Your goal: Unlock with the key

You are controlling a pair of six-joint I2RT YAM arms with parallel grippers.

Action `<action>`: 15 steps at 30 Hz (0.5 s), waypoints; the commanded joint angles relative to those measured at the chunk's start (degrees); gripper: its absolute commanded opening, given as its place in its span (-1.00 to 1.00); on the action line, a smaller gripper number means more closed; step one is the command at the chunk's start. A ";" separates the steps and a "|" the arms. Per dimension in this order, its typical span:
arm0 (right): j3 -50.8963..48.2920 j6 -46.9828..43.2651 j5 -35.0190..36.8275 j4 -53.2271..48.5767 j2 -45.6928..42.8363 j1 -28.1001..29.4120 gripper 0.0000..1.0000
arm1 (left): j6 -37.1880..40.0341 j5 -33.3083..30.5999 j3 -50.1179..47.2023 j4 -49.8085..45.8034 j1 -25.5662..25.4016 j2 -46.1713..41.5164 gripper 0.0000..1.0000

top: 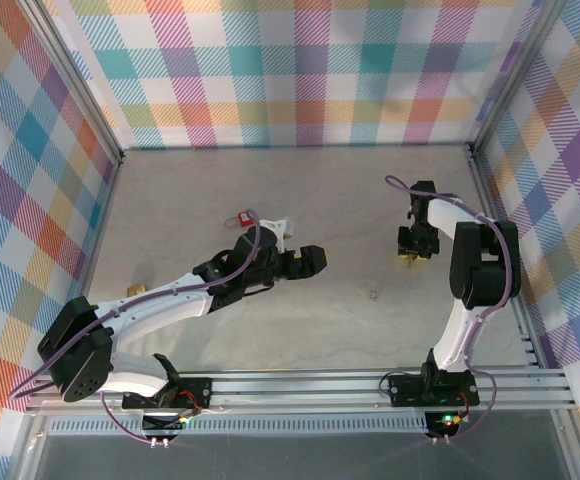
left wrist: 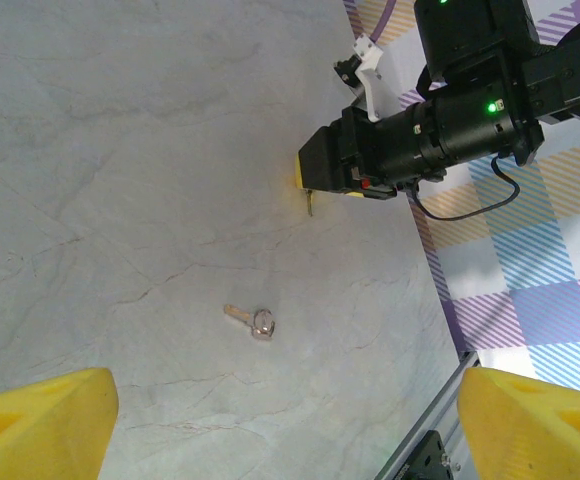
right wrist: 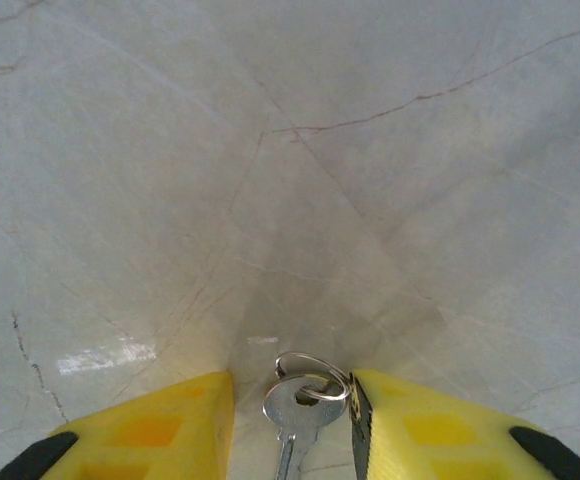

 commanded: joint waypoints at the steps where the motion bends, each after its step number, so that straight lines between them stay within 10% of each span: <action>1: 1.61 -1.37 3.12 2.44 1.97 -0.49 -0.29 | 1.22 -0.49 -0.37 -1.08 -0.98 -1.10 0.76; 15: 2.61 -2.63 4.36 2.70 4.19 -0.48 -0.58 | 1.37 -0.10 0.14 -1.39 -0.97 -0.48 0.75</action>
